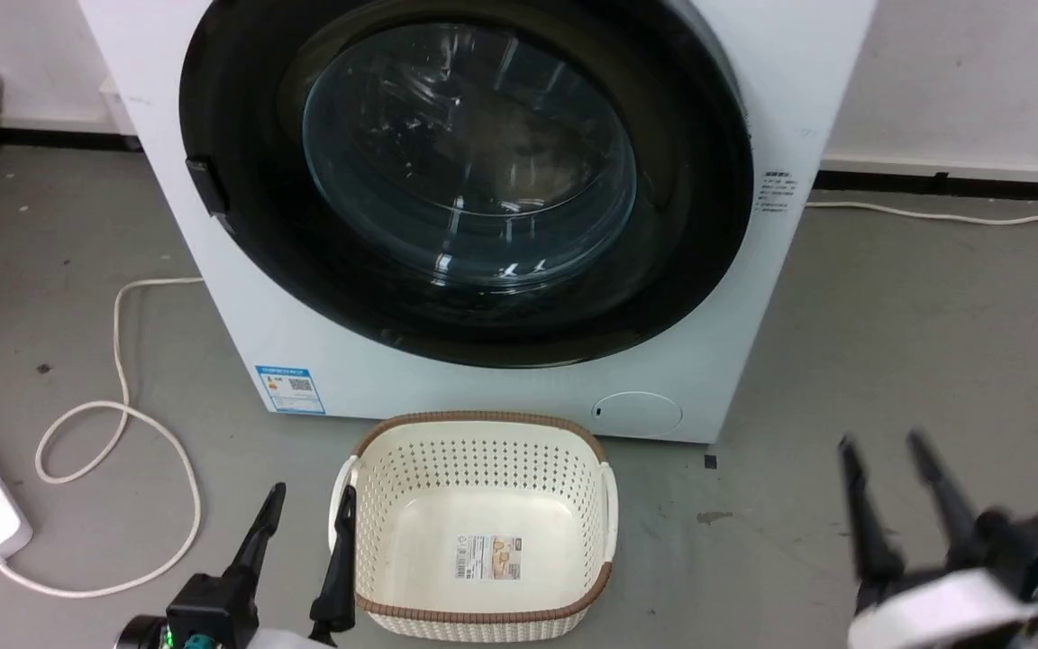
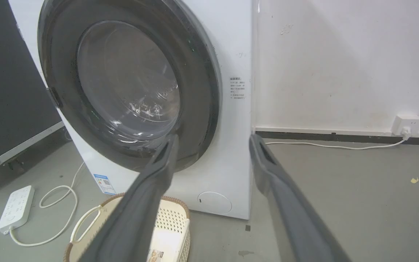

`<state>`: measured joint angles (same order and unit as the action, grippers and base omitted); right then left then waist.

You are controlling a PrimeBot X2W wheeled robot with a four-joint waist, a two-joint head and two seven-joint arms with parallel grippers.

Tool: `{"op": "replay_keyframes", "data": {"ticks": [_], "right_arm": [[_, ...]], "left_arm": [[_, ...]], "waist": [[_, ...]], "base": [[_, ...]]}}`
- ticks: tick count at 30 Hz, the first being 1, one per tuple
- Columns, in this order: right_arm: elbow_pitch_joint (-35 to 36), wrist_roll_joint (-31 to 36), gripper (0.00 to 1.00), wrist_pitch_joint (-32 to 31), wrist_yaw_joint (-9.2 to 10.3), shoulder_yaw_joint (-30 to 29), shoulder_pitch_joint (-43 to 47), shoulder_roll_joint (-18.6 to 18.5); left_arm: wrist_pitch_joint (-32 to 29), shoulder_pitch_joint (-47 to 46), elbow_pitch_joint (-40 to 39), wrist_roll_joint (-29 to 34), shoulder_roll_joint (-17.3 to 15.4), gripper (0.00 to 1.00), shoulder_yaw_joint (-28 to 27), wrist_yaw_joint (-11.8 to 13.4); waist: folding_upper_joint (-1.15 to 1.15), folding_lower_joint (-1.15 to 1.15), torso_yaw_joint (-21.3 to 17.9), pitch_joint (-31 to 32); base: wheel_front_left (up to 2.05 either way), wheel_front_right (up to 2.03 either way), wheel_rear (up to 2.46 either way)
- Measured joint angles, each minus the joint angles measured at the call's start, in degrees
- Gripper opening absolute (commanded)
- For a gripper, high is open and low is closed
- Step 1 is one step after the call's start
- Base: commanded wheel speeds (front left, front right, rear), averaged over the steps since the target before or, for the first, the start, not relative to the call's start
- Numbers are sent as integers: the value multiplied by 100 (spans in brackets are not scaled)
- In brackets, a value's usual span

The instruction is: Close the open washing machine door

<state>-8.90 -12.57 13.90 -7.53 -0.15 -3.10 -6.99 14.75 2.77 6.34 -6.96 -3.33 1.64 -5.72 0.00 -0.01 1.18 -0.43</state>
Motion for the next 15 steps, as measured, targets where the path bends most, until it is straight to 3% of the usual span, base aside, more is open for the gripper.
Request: {"op": "replay_keyframes", "data": {"ticks": [6, 12, 13, 15], "right_arm": [[247, 482, 100, -45, 0, -30, 559, 276], [244, 566, 100, -69, 0, -37, 627, 359], [237, 570, 0, -69, 0, -38, 627, 363], [237, 565, 0, -69, 0, -35, 622, 361]], "left_arm": [[0, 94, 69, -9, 5, 100, -5, 2], [0, 94, 80, 2, 8, 100, -5, 1], [0, 94, 98, 3, 11, 0, 11, 1], [-9, 93, 97, 3, 15, 0, 8, 2]], "waist": [[0, 1, -51, 64], [0, 1, -55, 84], [0, 1, -52, 89], [0, 1, -53, 90]], "base": [[0, 0, 0], [0, 0, 0], [0, 0, 0], [0, 0, 0]]}}
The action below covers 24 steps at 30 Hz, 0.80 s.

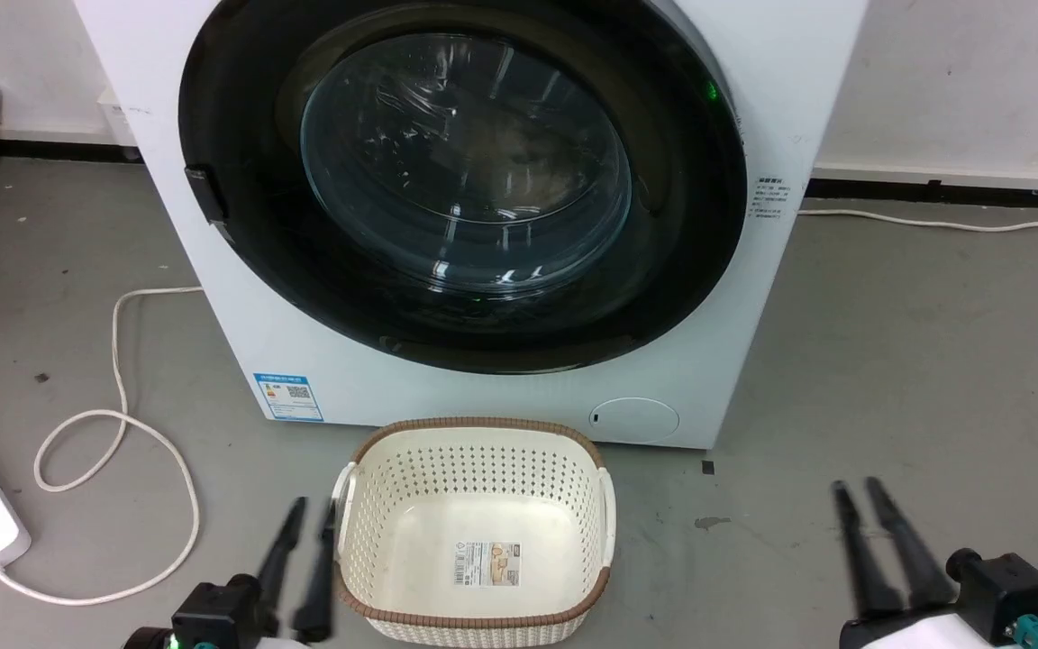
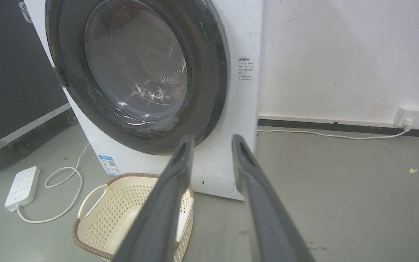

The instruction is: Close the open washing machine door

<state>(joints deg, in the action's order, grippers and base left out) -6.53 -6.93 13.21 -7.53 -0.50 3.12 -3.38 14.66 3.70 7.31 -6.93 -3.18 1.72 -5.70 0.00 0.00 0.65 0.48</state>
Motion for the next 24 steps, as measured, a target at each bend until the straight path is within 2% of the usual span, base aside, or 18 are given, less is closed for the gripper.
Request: {"op": "replay_keyframes", "data": {"ticks": [24], "right_arm": [[84, 92, 0, -236, 0, 5, -14, 0]], "left_arm": [[-257, -12, -111, 89, 8, 0, -25, 77]], "waist": [[0, 0, -13, -9]], "base": [[0, 0, 0]]}}
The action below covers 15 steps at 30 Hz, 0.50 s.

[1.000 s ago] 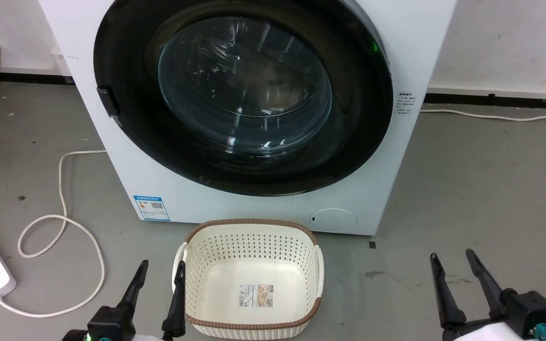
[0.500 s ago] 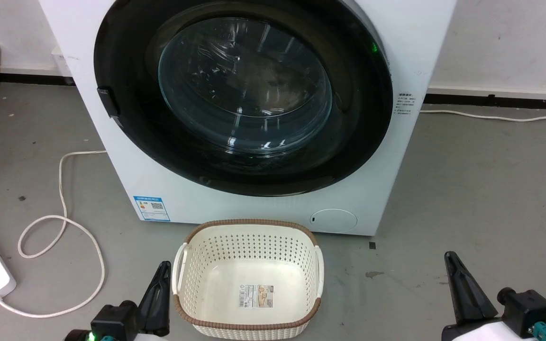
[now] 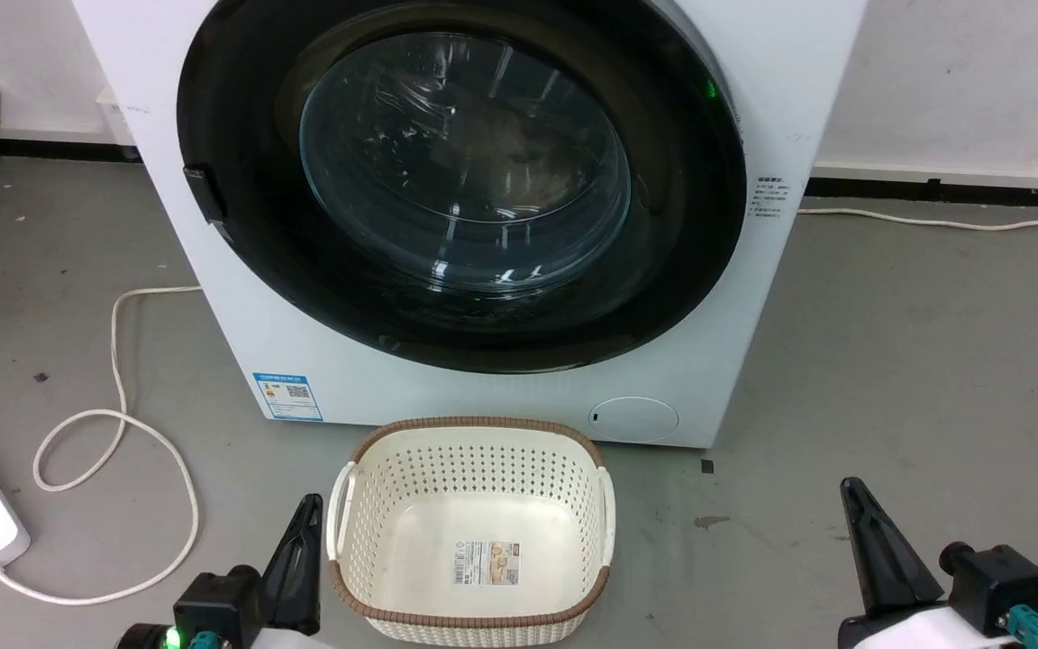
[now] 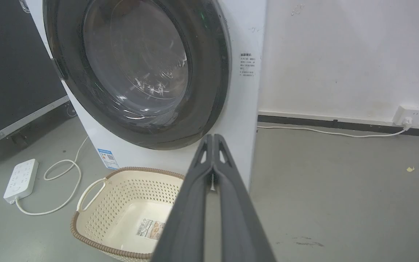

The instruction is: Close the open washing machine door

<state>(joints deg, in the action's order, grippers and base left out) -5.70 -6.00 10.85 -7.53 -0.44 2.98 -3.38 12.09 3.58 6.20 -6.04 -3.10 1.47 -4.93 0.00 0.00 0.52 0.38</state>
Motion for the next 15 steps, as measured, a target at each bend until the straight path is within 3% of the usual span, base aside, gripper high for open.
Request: {"op": "replay_keyframes", "data": {"ticks": [15], "right_arm": [[93, 101, 0, -177, 0, 10, -12, 0]], "left_arm": [[-233, -38, -113, 100, 2, 0, -25, 81]], "waist": [[0, 0, -10, -7]], "base": [[0, 0, 0]]}}
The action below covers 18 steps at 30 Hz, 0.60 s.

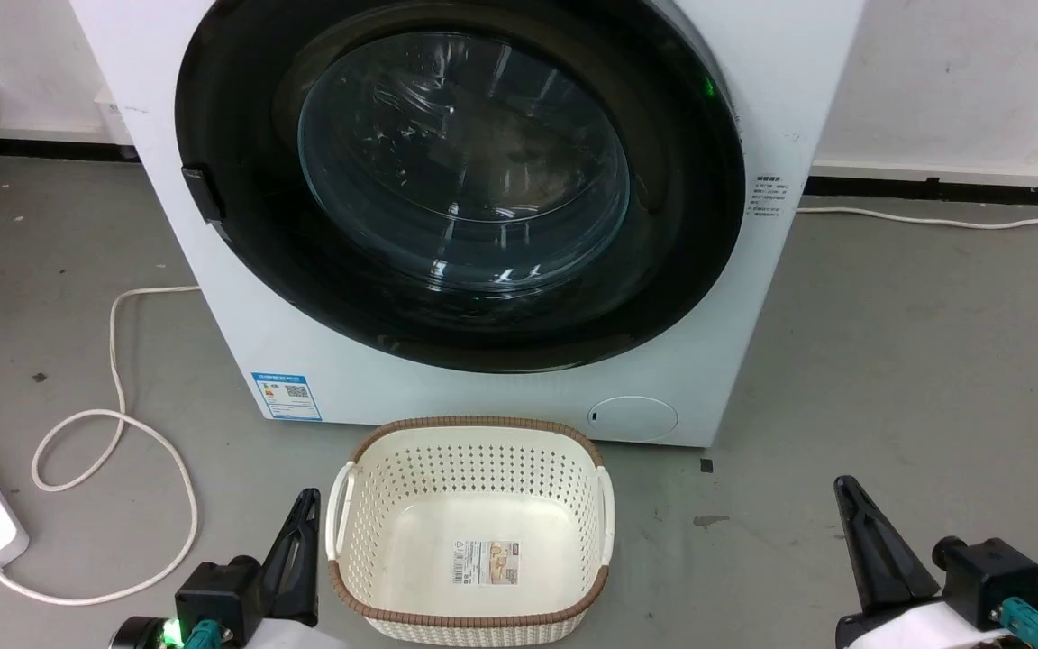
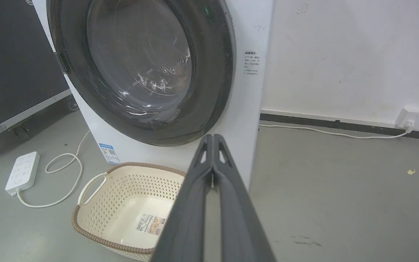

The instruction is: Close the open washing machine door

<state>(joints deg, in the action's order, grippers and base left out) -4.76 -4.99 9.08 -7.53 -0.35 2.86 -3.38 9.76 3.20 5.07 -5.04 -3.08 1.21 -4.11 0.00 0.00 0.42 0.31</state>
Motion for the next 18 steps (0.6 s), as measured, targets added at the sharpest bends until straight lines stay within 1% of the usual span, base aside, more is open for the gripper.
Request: {"op": "replay_keyframes", "data": {"ticks": [18], "right_arm": [[98, 101, 0, -220, 0, 8, -19, 1]], "left_arm": [[-204, -63, -97, 102, 2, 0, -21, 94]], "waist": [[0, 0, -9, -7]], "base": [[0, 0, 0]]}}
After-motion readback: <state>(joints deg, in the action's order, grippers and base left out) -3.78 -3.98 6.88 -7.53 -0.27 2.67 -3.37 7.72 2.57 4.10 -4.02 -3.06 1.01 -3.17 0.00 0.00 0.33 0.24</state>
